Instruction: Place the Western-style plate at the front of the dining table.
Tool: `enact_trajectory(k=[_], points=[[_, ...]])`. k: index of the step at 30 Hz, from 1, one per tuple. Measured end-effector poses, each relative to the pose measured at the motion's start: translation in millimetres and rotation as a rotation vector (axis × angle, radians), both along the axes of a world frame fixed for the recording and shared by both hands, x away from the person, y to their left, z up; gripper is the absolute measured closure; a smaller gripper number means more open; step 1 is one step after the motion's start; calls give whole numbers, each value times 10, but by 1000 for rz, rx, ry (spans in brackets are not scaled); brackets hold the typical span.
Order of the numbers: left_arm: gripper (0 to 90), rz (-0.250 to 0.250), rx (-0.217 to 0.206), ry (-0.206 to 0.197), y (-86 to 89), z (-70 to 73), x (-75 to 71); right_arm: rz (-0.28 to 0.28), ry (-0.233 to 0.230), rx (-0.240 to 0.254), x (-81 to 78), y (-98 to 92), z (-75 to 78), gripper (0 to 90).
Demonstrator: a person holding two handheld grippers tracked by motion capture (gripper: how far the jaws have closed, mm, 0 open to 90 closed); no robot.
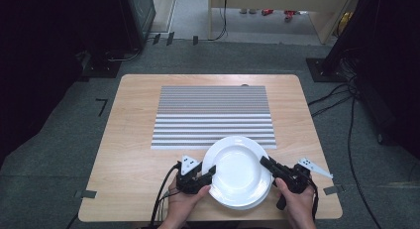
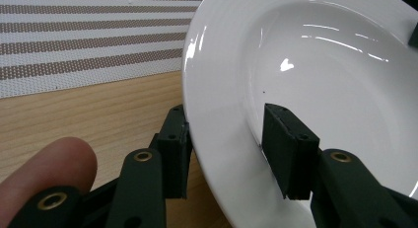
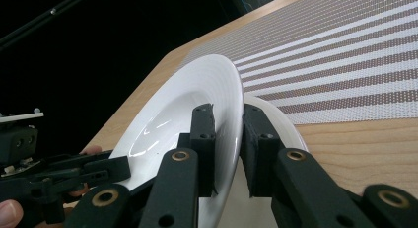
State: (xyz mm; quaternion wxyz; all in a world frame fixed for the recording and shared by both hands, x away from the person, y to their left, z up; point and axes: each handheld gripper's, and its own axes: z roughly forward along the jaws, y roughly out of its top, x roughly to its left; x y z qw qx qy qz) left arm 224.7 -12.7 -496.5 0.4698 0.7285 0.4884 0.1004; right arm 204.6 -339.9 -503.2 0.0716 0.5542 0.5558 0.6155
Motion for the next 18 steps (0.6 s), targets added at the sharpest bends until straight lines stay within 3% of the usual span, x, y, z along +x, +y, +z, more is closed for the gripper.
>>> enact_trajectory(k=[6,9,18], points=[[612,2,-45,4,57,11,11,-4,9,13,16,9,-30,783],[640,-6,-99,27,105,1,27,-8,23,13,29,13,-46,780],[645,-4,-110,29,122,3,6,-21,38,29,61,37,-54,781]])
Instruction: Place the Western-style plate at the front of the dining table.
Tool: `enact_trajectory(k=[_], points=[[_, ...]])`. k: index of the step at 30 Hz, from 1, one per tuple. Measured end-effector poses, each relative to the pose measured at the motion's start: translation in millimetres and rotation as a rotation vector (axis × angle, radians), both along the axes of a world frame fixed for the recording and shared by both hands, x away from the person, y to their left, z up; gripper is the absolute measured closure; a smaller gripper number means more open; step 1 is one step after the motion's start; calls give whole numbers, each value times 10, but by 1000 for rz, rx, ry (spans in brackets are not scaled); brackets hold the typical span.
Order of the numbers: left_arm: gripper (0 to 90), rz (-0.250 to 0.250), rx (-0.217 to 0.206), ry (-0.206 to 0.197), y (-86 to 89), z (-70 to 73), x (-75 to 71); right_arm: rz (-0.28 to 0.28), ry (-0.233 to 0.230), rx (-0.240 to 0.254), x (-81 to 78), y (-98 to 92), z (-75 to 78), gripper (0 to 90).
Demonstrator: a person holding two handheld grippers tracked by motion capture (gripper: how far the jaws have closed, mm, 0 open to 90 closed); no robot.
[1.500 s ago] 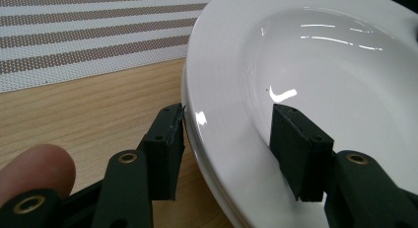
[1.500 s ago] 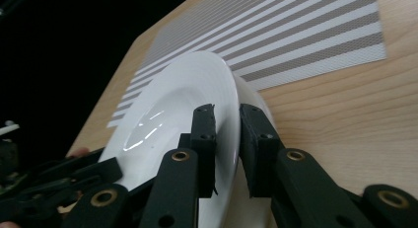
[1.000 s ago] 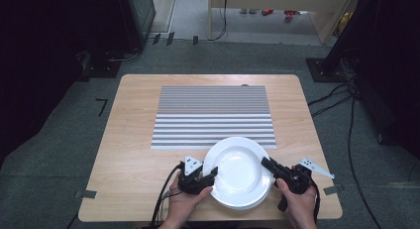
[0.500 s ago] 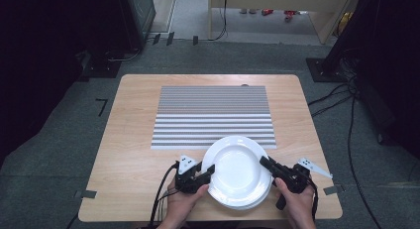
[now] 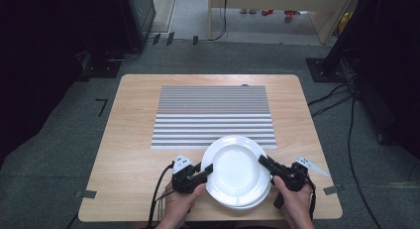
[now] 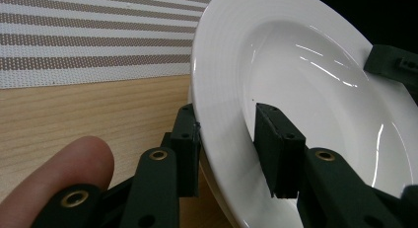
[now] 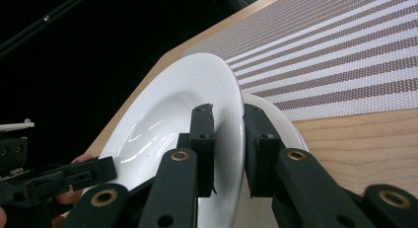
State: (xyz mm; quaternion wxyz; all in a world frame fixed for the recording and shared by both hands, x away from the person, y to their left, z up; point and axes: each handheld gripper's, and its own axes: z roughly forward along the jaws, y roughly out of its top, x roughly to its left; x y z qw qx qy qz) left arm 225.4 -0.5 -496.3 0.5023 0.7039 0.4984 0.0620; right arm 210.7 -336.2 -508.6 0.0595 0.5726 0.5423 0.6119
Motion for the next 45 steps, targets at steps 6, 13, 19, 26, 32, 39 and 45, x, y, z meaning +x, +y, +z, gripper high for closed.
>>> enact_trajectory(k=[6,13,19,26,32,39,45], points=[[657,-4,-32,19,37,-3,15,-9,-7,0,-4,25,15,782],[669,13,-65,30,60,4,14,-20,-11,5,-10,50,38,786],[694,-1,-104,41,92,30,20,-34,-7,19,-5,62,51,784],[694,-9,-109,54,83,42,26,-58,-17,28,-22,59,111,789],[699,-14,-124,44,115,102,39,-60,-15,41,1,66,143,787],[703,-14,-132,33,167,203,77,-64,-34,21,36,129,244,780],[705,-8,-131,24,192,299,143,-63,-35,36,94,155,326,782]])
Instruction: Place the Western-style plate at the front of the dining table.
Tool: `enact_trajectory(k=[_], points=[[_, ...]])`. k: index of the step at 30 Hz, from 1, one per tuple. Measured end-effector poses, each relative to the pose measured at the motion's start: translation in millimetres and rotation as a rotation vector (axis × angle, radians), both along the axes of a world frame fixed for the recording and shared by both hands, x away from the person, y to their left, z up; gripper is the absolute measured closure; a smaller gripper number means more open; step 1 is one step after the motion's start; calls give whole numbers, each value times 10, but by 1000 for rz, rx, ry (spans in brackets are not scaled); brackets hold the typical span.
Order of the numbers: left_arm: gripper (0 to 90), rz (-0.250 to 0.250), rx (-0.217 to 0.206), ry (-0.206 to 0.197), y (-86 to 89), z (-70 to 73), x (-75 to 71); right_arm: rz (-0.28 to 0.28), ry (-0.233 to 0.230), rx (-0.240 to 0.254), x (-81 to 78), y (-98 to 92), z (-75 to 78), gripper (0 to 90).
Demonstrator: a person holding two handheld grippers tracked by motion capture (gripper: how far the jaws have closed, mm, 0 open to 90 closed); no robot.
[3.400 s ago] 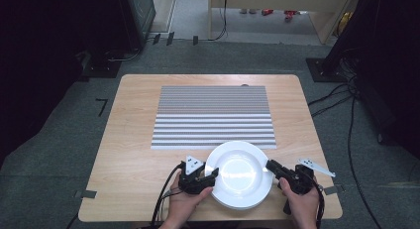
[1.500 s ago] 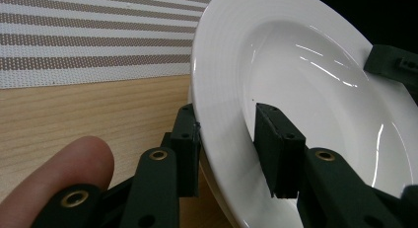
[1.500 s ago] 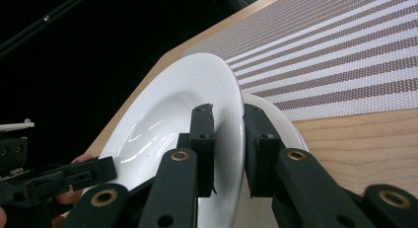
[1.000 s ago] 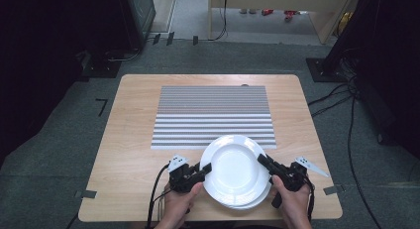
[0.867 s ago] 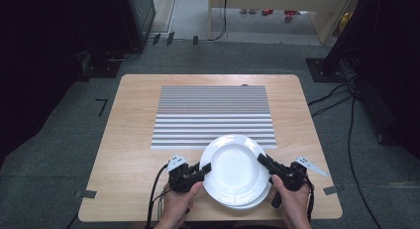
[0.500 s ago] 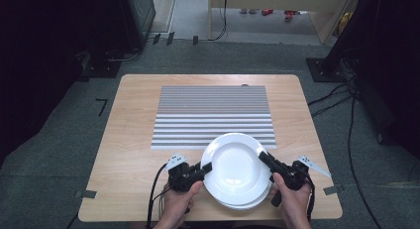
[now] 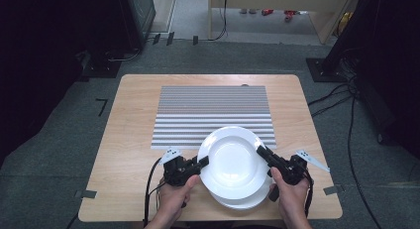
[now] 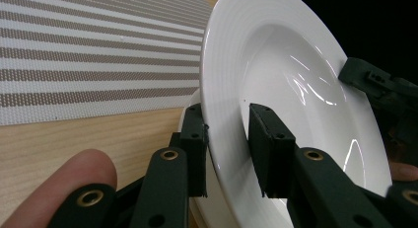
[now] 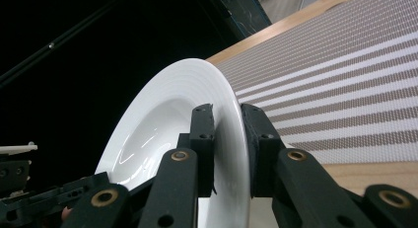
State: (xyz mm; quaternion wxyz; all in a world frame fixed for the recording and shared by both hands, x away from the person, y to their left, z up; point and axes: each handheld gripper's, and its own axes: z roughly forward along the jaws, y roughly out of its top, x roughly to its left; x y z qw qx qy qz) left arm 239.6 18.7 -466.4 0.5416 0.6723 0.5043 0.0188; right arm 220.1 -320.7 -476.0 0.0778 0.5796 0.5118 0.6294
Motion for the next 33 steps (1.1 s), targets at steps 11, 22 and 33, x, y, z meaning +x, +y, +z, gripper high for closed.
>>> enact_trajectory(k=[11,22,33], points=[[704,25,0,-4,140,126,139,17,-22,-15,175,135,172,786],[706,53,-13,-20,314,260,324,49,-30,-25,437,319,353,788],[700,84,6,-9,420,312,529,71,-18,-36,635,443,446,795]])
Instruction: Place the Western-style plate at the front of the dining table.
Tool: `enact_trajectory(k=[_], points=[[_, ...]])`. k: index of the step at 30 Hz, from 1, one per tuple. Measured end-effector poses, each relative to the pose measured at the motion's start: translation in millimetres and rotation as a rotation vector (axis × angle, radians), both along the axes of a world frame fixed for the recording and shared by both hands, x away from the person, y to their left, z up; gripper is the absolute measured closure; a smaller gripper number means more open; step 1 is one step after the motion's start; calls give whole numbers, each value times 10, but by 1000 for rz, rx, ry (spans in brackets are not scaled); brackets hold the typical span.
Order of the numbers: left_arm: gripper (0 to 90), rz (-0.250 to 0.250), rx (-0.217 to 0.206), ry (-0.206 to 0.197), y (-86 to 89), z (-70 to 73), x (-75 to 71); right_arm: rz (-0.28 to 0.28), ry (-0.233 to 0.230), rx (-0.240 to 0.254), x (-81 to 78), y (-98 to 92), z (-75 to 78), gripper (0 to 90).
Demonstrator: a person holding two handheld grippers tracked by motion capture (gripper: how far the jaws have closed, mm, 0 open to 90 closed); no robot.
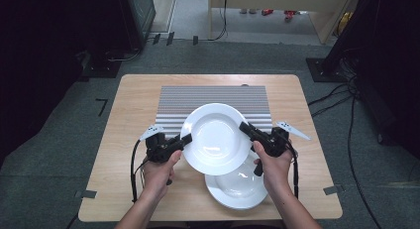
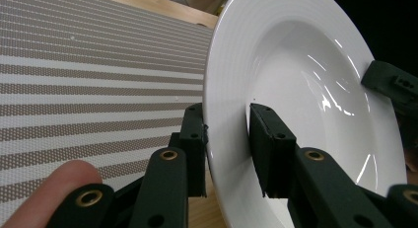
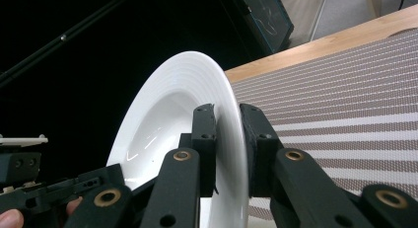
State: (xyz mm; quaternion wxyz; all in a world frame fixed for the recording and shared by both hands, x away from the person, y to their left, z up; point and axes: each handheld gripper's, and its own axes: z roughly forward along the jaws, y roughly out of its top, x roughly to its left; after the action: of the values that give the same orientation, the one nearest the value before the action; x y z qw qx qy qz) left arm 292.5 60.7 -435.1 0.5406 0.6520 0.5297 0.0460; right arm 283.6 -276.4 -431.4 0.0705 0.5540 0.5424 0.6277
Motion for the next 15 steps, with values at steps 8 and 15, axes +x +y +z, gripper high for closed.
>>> enact_trajectory(k=[8,15], points=[[699,6,7,11,51,34,188,10,12,4,188,51,32,798],[695,3,22,19,61,58,357,9,15,-1,355,72,54,798]])
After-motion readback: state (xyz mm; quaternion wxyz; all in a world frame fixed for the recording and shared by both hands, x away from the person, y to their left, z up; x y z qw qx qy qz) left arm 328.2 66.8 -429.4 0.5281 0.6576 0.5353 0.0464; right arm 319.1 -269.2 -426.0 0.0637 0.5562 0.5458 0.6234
